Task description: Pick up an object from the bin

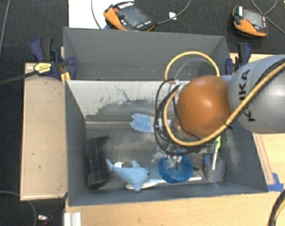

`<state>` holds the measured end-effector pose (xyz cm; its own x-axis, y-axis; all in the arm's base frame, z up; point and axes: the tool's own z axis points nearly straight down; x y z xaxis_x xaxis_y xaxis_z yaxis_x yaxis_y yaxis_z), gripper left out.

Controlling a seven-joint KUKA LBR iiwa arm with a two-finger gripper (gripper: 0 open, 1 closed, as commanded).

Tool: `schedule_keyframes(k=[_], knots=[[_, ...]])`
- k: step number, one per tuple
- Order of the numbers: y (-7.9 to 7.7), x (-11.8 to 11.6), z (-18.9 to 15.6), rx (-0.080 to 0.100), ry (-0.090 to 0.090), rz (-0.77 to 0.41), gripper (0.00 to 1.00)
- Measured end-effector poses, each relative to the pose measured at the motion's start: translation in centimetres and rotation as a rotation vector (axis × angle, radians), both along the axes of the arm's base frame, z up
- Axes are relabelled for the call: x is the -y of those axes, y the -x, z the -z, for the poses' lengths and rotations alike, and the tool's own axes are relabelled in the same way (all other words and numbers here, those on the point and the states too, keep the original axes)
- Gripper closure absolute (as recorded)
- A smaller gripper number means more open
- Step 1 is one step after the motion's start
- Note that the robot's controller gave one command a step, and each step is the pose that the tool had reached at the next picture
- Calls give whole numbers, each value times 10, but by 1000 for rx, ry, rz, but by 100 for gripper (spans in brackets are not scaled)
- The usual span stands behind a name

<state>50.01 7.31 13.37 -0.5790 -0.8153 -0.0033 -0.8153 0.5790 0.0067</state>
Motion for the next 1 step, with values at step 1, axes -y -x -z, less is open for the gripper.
schedule_keyframes(k=[1], knots=[[-1, 0, -27, 5, -2, 4, 100]])
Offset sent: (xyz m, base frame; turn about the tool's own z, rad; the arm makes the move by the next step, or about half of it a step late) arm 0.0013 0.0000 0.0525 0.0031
